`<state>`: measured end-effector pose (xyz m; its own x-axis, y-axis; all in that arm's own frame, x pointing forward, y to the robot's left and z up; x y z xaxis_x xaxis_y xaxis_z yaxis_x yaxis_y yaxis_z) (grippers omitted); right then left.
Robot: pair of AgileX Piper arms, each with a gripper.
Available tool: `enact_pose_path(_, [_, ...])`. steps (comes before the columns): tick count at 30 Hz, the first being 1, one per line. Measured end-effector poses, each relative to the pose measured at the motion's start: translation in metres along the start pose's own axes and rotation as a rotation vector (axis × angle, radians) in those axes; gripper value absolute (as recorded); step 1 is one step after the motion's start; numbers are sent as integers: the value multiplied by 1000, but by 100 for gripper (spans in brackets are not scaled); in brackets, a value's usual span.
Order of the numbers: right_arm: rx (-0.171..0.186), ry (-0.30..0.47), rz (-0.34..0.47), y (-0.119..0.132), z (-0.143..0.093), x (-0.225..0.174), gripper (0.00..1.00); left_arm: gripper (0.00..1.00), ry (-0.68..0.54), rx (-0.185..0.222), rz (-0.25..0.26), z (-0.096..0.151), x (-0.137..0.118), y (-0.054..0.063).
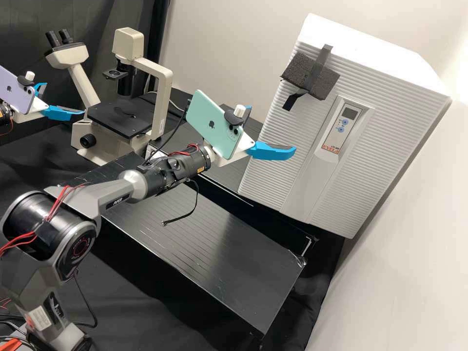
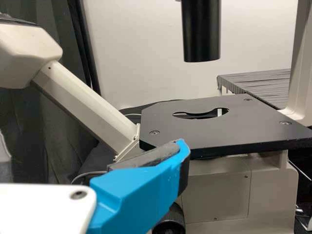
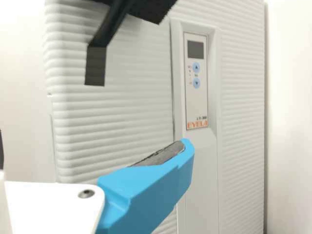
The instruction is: Open the incubator door.
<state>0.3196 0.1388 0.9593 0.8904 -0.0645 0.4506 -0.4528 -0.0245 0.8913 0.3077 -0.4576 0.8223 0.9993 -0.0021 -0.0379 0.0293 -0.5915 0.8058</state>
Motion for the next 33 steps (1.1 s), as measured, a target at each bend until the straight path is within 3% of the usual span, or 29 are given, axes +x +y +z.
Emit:
enact_pose_path(10, [-5,-10,-14,-4,2,5,100,100,0,0,0,0,0,0])
enact_pose_path(11, [-5,-12,-16,-4,2,5,0,100,0,0,0,0,0,0])
enact_pose_path(33, [-13,-37,-19,-7,9,18,0,100,0,0,0,0,0,0])
